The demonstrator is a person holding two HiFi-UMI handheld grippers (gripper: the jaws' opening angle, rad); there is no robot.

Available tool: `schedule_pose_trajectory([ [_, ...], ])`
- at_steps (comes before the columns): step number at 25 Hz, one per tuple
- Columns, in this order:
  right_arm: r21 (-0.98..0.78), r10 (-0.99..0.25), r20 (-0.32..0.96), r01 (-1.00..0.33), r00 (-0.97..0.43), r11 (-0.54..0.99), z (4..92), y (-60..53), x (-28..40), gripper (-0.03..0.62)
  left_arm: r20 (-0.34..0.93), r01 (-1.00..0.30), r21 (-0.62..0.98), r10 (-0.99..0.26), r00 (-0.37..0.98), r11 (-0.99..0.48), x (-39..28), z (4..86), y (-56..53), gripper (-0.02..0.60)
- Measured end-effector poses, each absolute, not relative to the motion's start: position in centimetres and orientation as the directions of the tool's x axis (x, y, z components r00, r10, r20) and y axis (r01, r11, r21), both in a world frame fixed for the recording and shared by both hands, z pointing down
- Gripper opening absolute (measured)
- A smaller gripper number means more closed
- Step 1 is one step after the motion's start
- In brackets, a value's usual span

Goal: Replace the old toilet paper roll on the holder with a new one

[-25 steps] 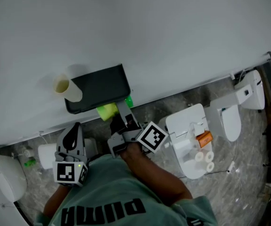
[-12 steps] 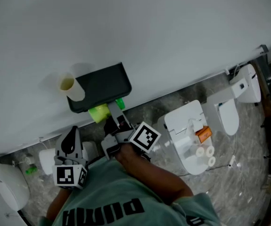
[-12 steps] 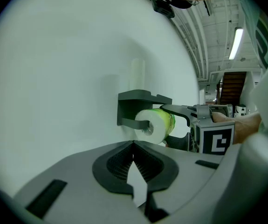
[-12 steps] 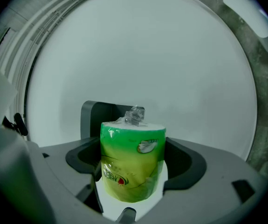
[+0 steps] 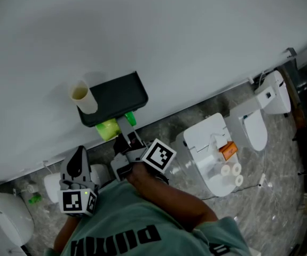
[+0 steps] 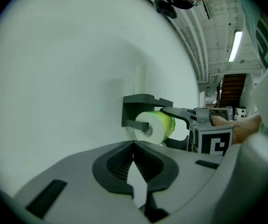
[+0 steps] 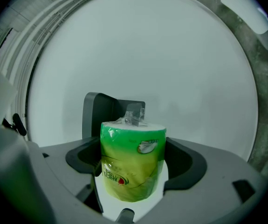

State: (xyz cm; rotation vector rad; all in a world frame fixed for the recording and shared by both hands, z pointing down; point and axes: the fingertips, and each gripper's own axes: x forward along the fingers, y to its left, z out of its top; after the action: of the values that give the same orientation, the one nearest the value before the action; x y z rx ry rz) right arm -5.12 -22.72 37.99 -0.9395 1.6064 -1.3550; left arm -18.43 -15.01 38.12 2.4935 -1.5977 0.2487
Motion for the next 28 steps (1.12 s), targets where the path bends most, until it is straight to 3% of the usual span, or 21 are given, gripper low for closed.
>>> schedule_pose_trajectory([
  [17,-0.982,-0.870,-0.167,-0.004,-0.463,0.191,38.2,-20.9,-4.4,0.410,0.195,-0.897,0.064,-0.876,0.442,-0.438,-17.9,37.6,-14.8,0.005],
  [28,-0.971,-0.862,-0.157,-0.083,-0.483,0.223,37.7,-18.4,-2.8,0.410,0.191,-0.882,0.080,-0.862,0.470,-0.463,-17.0,37.6,-14.1,0.005],
])
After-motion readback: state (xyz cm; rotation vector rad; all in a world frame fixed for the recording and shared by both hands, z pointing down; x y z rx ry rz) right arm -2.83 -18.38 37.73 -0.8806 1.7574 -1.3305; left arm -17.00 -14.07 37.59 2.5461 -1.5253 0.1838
